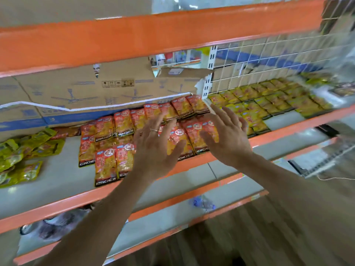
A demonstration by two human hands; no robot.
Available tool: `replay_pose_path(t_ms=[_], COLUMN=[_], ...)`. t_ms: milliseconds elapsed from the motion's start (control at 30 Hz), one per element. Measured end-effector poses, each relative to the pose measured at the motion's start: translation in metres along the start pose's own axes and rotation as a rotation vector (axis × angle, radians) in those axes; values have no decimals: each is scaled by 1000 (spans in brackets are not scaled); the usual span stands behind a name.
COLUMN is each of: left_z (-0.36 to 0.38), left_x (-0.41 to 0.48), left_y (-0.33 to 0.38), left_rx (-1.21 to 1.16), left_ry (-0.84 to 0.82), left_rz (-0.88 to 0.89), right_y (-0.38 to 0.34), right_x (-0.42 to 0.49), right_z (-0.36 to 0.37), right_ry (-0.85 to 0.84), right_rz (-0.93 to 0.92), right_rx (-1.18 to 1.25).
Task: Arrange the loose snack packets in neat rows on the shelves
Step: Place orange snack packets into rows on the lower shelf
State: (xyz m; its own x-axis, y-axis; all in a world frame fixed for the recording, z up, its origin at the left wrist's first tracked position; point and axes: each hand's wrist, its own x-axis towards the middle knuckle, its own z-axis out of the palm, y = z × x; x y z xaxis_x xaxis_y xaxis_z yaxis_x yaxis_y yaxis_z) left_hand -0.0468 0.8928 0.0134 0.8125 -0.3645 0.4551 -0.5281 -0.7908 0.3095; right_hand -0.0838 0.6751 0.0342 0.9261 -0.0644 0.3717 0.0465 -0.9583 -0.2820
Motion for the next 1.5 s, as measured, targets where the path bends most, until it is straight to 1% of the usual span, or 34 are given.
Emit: replay_pose_path(t_ms=[167, 233, 333, 433, 533, 600, 733, 900, 1067, 1167, 1267, 1333, 1500], left_z=[35, 55, 84, 112, 135, 149, 172, 205, 245, 272, 295, 309, 336], left_x=[41, 56, 81, 104, 119, 124, 136, 155, 184, 217, 253, 276, 320], left_y=[96, 143, 218, 285, 337, 363, 395, 415, 436, 453, 467, 475, 490], left_rx=[-38, -51, -91, -130, -126, -121, -101, -80, -92, -95, -118, -126, -131], left_ry=[-28, -41, -61, -96, -91, -47, -108, -174, -233, -248, -229, -211, -233], left_rz=[90, 140, 212, 233, 257, 304, 316, 329, 343, 352, 368, 388, 407], right_y=[96, 140, 204, 259, 305, 331, 371, 403, 439, 467, 499, 519, 556], right_x=[-19, -32, -49, -65, -78, -85, -89, -81, -54, -31, -8, 7, 30], right_z=[-64, -93, -133, -168, -191, -202, -213, -203, -197, -197, -197, -198, -198], right_ry=[-2, -3, 40, 42, 14, -16, -94, -123, -157, -176, -187, -182, -160], right_rz=[126, 197, 270, 346, 390, 380, 415, 455, 471, 484, 521, 554, 599], right_rx=[-55, -73, -132, -171, -178, -218, -238, -167, -178, -202, -204, -201, -214])
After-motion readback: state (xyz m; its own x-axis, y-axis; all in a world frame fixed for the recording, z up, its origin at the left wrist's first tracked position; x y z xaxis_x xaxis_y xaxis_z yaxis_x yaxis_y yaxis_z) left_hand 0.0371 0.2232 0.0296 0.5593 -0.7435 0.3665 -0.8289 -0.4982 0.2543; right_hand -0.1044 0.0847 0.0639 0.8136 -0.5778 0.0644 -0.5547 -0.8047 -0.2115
